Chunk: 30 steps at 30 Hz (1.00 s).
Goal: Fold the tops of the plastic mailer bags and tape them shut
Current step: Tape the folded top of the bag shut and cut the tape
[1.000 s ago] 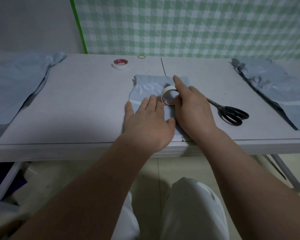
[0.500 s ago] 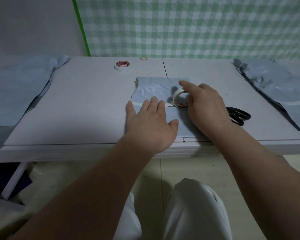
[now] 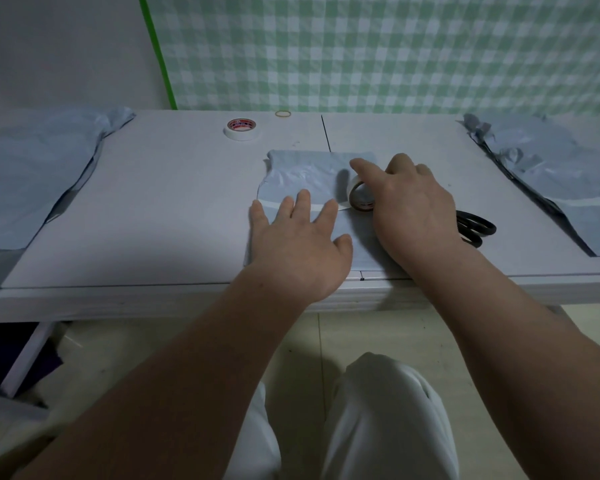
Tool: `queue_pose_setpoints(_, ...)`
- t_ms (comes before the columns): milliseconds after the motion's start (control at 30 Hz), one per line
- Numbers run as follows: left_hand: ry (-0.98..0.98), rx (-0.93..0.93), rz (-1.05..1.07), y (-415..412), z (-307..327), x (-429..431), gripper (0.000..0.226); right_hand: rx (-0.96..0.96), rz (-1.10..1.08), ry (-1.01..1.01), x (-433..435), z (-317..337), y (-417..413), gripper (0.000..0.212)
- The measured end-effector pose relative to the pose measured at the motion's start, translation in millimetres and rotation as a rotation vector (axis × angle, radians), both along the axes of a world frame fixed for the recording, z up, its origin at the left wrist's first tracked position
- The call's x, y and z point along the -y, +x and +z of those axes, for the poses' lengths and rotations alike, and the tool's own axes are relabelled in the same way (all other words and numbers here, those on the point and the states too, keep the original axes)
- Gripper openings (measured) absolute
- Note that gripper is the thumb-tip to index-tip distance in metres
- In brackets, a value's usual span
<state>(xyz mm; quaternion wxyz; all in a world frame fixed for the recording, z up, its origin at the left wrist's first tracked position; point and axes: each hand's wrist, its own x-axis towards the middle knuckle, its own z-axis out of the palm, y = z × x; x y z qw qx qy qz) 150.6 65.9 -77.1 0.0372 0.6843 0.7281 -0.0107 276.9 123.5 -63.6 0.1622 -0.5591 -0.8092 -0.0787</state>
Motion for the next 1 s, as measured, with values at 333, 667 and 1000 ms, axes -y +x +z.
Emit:
queue_pose_setpoints(333,-0.030,-0.023,0.013,6,2,0,0.054,-0.519,0.015,-0.024,-1,-10,-1,0.035)
queue_pose_setpoints(667,0.021,0.039,0.079,-14,-3,4,0.051,-0.257,-0.016,-0.058,13,-2,-11,0.049)
queue_pose_setpoints(1000,-0.004,-0.039,0.166,-27,3,3,0.063,-0.232,-0.026,-0.055,11,-6,-4,0.057)
